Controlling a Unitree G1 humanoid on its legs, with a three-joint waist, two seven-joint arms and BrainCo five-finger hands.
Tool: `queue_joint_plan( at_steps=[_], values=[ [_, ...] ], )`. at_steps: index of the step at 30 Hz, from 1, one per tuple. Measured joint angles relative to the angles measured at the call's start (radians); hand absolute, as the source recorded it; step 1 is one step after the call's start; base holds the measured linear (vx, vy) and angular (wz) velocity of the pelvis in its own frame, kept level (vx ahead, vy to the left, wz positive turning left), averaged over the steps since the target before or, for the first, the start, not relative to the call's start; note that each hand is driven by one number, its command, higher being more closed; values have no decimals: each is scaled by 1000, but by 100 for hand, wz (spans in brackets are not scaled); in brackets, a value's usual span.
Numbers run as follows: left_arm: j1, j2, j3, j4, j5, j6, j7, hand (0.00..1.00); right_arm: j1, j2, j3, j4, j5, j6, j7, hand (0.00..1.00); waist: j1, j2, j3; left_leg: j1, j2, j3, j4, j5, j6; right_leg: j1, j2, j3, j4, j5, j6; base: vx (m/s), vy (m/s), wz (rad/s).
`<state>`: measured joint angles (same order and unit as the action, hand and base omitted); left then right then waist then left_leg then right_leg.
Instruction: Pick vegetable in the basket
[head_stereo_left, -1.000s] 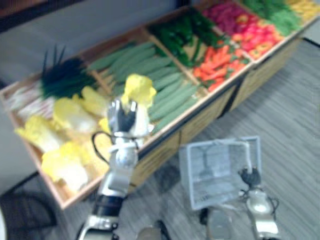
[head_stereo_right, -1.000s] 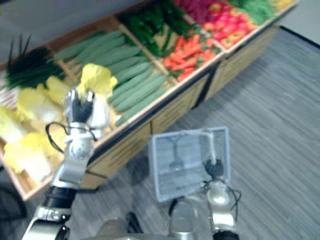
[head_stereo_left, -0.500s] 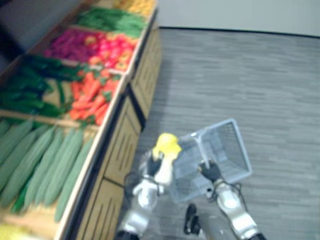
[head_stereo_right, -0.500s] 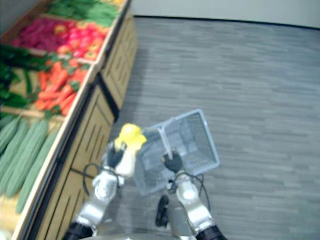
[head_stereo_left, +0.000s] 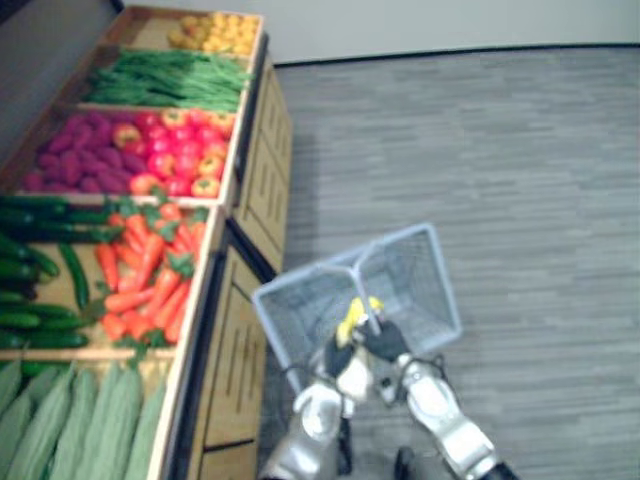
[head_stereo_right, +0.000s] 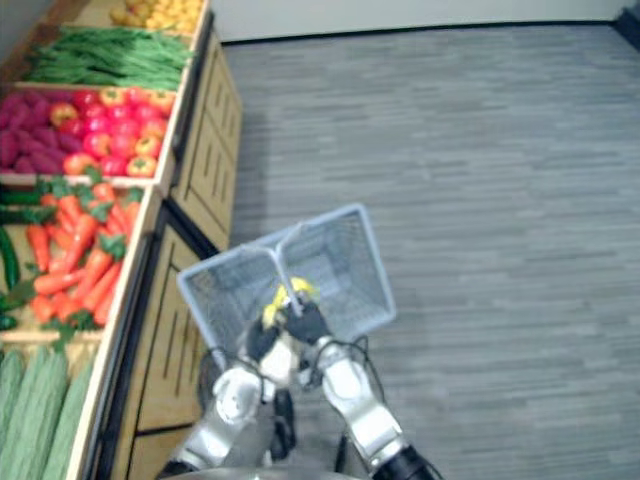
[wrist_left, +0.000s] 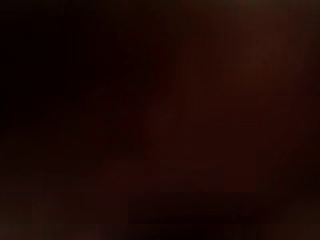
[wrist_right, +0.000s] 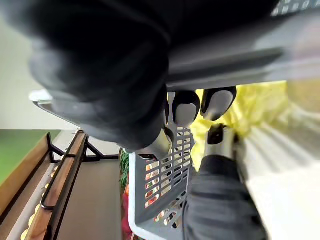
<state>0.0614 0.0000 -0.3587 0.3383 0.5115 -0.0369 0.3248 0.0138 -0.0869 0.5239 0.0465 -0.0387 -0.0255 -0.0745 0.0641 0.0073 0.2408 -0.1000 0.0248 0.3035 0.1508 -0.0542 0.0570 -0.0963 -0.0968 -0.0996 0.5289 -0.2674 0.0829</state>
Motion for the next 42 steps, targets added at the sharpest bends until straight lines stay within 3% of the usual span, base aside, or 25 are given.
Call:
queue_joint_plan(
  at_steps=[1, 2, 5, 8, 9, 11, 13, 14, 15, 16, 18, 21, 22, 24, 26, 27, 29, 30, 31, 35, 36, 38, 39, 40, 42],
  values=[
    [1, 15, -6, 0, -1, 2, -13, 0, 14, 8, 2, 0, 0, 0, 15, 100, -3, -10, 0, 52, -13, 9, -24, -16, 12, -46, -34, -11, 147, 13, 27, 406, 167, -24],
    [2, 24, -6, 0, -4, 4, -17, 0, 23, 9, 2, 0, 0, 0, 23, 100, -8, -9, 0, 78, -16, 10, -33, -26, 16, -62, -51, -21, 210, 10, 30, 385, 143, -16],
    [-6, 66, -6, -8, -24, 4, -18, 0, 61, 17, 13, -1, 2, -2, 50, 100, -33, -12, -3, 156, 4, 0, -46, -66, 9, -115, -97, -56, 319, -14, -12, 233, 43, 8],
    [-75, 71, -20, 55, 11, 38, -2, 0, 82, 23, 20, -13, 21, -3, 63, 100, -42, -24, -9, 167, 10, -21, -82, -72, -4, -200, -115, -54, 182, -19, -21, 253, -83, 15],
    [-95, 72, -14, 91, 11, 56, 7, 0, 91, 19, 22, -13, 24, -2, 63, 100, -48, -20, -7, 179, 26, -26, -85, -83, -22, -206, -102, -47, 65, -9, -18, 220, -174, 4],
    [-108, 73, 15, 122, 16, 82, 27, 0, 111, 12, 22, -13, 46, -2, 62, 100, -66, -15, -5, 195, 60, -43, -81, -106, -58, -208, -68, -11, -113, 41, -10, 240, -210, 14],
    [-116, 75, 54, 152, 20, 92, 51, 0, 152, 9, 3, -16, 80, -2, 58, 100, -84, -10, -1, 222, 105, -91, -78, -141, -112, -211, -48, 87, -310, 166, -1, 316, -278, 46],
    [-114, 79, 59, 154, 21, 92, 61, 0, 170, 10, -6, -24, 84, -2, 57, 100, -85, -16, -2, 231, 108, -107, -77, -153, -131, -201, -49, 107, -341, 187, 13, 342, -364, 70],
    [-108, 86, 70, 154, 21, 90, 67, 0, 197, 10, -14, -38, 88, -2, 52, 100, -88, -42, -6, 242, 107, -131, -71, -174, -165, -188, -72, 124, -350, 201, 32, 374, -440, 77],
    [-93, 80, 95, 158, 21, 91, 74, 0, 216, -3, -16, -39, 88, -2, 44, 100, -93, -23, -3, 259, 137, -164, -57, -203, -196, -189, -65, 95, -271, 272, 66, 380, -459, 86],
    [-63, 32, 124, 156, 19, 78, 98, 0, 217, -35, -63, -27, 86, -1, 32, 100, -85, 53, -16, 233, 227, -206, -24, -189, -217, -206, -11, 11, -182, 181, 15, 404, -396, 74],
    [-50, -34, 132, 143, 12, 63, 102, 0, 196, -30, -116, 27, 81, -1, 37, 100, -91, 63, -14, 115, 274, -213, 104, -107, -157, -157, -34, -135, -161, 132, -29, 393, -393, 132],
    [-44, -43, 121, 138, 10, 48, 95, 0, 191, -31, -147, 79, 75, 0, 36, 100, -93, 62, -9, 76, 302, -128, 204, -85, -121, -74, -41, -206, -209, 124, -43, 326, -299, 148],
    [-13, -43, 135, 91, 9, 26, 91, 0, 187, -26, -201, 115, 50, 5, 25, 100, -76, 62, -4, 51, 318, 34, 335, -104, -118, 60, -48, -303, -292, 122, -47, 268, -215, 167],
    [26, -43, 189, 28, 7, 14, 89, 0, 188, -29, -300, 138, 12, 5, 8, 100, -67, 61, -4, 6, 272, 167, 383, -140, -114, 139, -70, -399, -351, 118, -44, 214, -115, 162],
    [44, -43, 243, 8, 4, 10, 84, 0, 180, -39, -378, 171, -15, 5, -8, 100, -59, 75, -10, -38, 238, 249, 377, -159, -114, 165, -85, -458, -372, 109, -32, 159, -15, 152],
    [71, -38, 320, 0, 3, 11, 79, 0, 149, -71, -486, 253, -58, 9, -32, 100, -53, 102, -12, -71, 222, 384, 337, -153, -91, 200, -101, -543, -368, 90, -3, 125, 41, 140],
    [110, -28, 353, -1, 3, 13, 70, 0, 142, -95, -534, 309, -70, 15, -51, 100, -48, 122, -21, -59, 222, 469, 280, -102, -25, 232, -102, -595, -349, 68, 23, 171, 88, 125],
    [145, -23, 364, 1, 1, 16, 57, 0, 145, -108, -568, 356, -73, 23, -56, 100, -41, 128, -26, -38, 200, 483, 241, -130, 27, 265, -111, -635, -317, 39, 51, 200, 101, 128],
    [201, 4, 386, 11, -37, 21, 11, 0, 137, -95, -666, 489, -124, 54, -69, 100, -29, 90, -35, 1, 68, 353, 145, -146, 41, 299, -226, -712, -112, 12, 68, 306, 162, 133],
    [212, 13, 404, 11, -38, 24, 5, 0, 128, -76, -685, 523, -127, 61, -74, 100, -31, 60, -37, 21, 33, 312, 127, -147, 43, 299, -275, -712, -8, 17, 66, 301, 96, 112],
    [215, 52, 407, 10, -38, 29, -9, 0, 135, -51, -718, 531, -140, 64, -80, 100, -34, 19, -40, 68, -5, 233, 100, -147, 42, 288, -335, -659, 175, 98, 44, 293, -3, 120],
    [210, 70, 407, 7, -38, 29, -13, 0, 137, -54, -724, 545, -144, 59, -83, 100, -36, 10, -45, 87, -6, 192, 86, -145, 39, 254, -346, -594, 273, 141, 35, 309, -81, 119],
    [204, 84, 405, 4, -37, 30, -14, 0, 134, -54, -740, 559, -148, 46, -84, 100, -38, 3, -50, 109, -3, 143, 59, -136, 28, 184, -334, -492, 401, 115, -6, 261, -116, 114],
    [194, 106, 415, -16, -36, 36, -12, 0, 136, -52, -761, 566, -147, 33, -95, 100, -50, 4, -52, 151, 5, 60, 4, -110, 6, 60, -268, -337, 484, 54, -23, 242, -141, 112]
  ],
)
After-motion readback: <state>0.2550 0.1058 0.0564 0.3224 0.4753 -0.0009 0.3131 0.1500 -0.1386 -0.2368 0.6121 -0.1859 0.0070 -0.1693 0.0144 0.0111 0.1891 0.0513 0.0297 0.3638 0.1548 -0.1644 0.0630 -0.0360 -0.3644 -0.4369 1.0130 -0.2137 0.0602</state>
